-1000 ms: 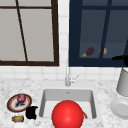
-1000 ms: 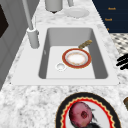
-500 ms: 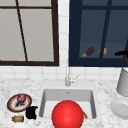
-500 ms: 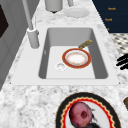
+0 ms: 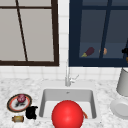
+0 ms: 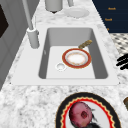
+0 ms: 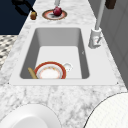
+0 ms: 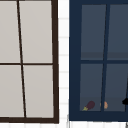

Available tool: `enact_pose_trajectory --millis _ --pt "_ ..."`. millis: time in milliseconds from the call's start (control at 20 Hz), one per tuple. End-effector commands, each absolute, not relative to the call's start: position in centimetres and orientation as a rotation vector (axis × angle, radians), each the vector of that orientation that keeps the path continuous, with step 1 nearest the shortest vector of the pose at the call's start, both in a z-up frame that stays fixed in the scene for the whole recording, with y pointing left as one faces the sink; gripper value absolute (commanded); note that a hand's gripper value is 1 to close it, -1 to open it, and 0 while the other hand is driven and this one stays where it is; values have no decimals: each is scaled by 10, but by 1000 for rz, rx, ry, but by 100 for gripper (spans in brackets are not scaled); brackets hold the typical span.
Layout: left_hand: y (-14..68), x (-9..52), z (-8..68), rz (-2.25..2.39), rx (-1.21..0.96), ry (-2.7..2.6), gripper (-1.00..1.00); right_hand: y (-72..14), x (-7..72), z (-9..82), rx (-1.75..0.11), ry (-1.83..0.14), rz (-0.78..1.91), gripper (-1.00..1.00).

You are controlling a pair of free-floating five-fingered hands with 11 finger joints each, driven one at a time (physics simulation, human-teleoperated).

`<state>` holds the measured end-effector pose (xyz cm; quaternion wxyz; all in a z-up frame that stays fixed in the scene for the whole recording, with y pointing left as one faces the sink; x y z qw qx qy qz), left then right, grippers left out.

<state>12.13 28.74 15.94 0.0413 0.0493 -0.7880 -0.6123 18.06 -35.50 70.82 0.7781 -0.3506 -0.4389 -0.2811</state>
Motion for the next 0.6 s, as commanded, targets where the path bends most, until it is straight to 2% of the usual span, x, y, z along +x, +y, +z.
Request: enact_pose_trajectory --millis 0,250,550 --pt "287 121 159 -1875 151 -2412 0 -366 192 708 -721 -920 -577 100" --pt "287 121 159 -1875 151 -2412 0 -377 202 709 -689 -908 -546 100" --pt "287 121 159 -1875 151 -2412 0 -375 159 703 -678 -956 -527 100"
